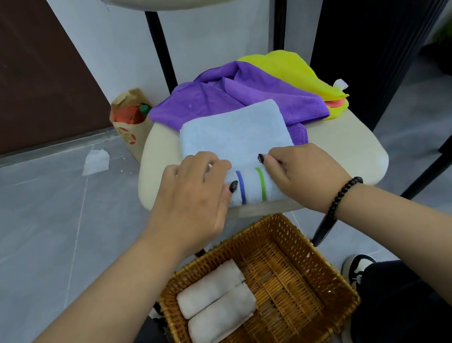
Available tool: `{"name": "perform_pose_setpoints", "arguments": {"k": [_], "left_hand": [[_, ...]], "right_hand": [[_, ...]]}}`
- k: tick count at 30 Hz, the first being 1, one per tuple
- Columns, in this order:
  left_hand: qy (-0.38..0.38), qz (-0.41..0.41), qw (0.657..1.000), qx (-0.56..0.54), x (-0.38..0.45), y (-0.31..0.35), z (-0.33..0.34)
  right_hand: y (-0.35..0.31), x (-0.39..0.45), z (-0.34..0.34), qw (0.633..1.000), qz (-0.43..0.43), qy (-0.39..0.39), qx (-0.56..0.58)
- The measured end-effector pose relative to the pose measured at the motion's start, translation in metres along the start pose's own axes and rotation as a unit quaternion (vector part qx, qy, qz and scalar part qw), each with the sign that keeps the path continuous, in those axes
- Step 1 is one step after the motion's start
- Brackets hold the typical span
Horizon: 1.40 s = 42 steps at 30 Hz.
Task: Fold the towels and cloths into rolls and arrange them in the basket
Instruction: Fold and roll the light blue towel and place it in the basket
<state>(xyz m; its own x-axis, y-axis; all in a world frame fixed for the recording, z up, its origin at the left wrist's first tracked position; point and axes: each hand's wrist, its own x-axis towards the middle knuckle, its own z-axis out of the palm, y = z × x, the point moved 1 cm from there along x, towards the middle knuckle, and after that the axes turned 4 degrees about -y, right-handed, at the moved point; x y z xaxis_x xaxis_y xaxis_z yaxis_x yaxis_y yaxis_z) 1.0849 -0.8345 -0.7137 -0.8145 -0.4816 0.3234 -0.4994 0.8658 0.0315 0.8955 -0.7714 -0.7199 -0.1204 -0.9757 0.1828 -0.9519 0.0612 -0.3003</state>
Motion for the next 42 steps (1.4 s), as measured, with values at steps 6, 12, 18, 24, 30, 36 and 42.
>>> {"name": "perform_pose_setpoints", "arguments": {"k": [6,12,18,24,30,36,42], "left_hand": [[-0.046,0.008,0.993,0.105,-0.006,0.008,0.016],[-0.090,-0.004,0.994,0.064,0.006,0.003,0.007],[-0.168,-0.037,0.985,0.014,0.009,0.001,-0.001],[-0.078,-0.033,0.991,0.106,0.000,0.010,-0.001],[-0.038,-0.036,0.992,0.115,-0.011,0.009,0.011],[-0.086,-0.004,0.992,0.096,-0.011,0.004,0.010],[-0.161,-0.014,0.985,0.052,0.002,0.002,-0.002]], "right_hand": [[-0.005,-0.001,0.009,0.987,-0.017,0.128,-0.097],[-0.009,-0.022,0.016,0.953,-0.148,0.201,-0.171],[-0.005,-0.039,0.019,0.966,-0.159,0.109,-0.170],[-0.008,-0.021,0.007,0.976,-0.131,0.032,-0.171],[-0.015,-0.014,-0.007,0.977,-0.130,-0.045,-0.162],[-0.019,-0.023,-0.012,0.985,-0.103,-0.088,-0.107],[-0.032,-0.051,0.012,0.979,-0.080,0.022,-0.186]]}}
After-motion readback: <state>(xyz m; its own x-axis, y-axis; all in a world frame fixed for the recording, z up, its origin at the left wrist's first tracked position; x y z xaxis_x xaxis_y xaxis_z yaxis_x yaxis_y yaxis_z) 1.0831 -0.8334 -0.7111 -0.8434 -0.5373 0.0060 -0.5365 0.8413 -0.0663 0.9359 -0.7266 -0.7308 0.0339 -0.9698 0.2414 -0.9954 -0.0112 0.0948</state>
